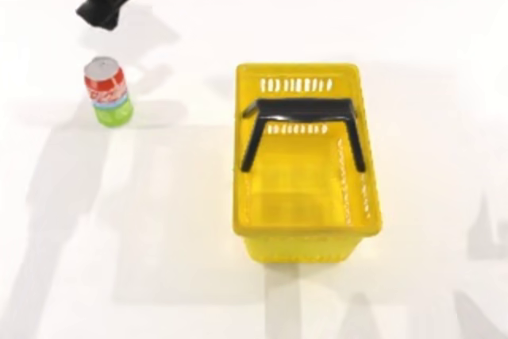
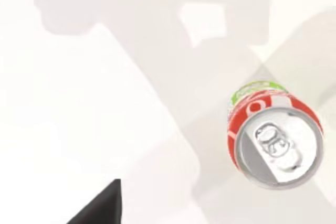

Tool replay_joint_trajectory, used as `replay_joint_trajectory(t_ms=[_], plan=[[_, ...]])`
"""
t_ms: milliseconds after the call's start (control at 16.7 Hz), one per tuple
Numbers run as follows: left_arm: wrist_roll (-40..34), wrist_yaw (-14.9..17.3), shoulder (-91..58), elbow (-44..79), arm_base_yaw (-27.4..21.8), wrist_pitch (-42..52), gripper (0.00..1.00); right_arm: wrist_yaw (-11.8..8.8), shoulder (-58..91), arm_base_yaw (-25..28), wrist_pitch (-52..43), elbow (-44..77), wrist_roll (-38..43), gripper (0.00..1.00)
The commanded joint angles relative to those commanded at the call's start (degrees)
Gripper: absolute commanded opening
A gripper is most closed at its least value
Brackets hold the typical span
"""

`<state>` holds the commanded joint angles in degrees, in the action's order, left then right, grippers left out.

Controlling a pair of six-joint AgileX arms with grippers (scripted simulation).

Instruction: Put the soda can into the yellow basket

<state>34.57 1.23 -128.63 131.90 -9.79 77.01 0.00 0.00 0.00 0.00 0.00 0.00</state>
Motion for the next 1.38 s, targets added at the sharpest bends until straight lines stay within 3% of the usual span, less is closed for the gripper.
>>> replay_joint_trajectory(t_ms=[300,720,1380], plan=[[3.16,-0.73,-14.33,8.64,0.44,8.58,1.0,0.0,0.0,0.0,0.0,0.0,0.0,1.0],[3.44,-0.79,-16.08,9.26,0.23,9.69,1.0,0.0,0.0,0.0,0.0,0.0,0.0,1.0],[3.54,-0.85,-14.44,-4.77,0.57,-2.83,1.0,0.0,0.0,0.0,0.0,0.0,0.0,1.0]])
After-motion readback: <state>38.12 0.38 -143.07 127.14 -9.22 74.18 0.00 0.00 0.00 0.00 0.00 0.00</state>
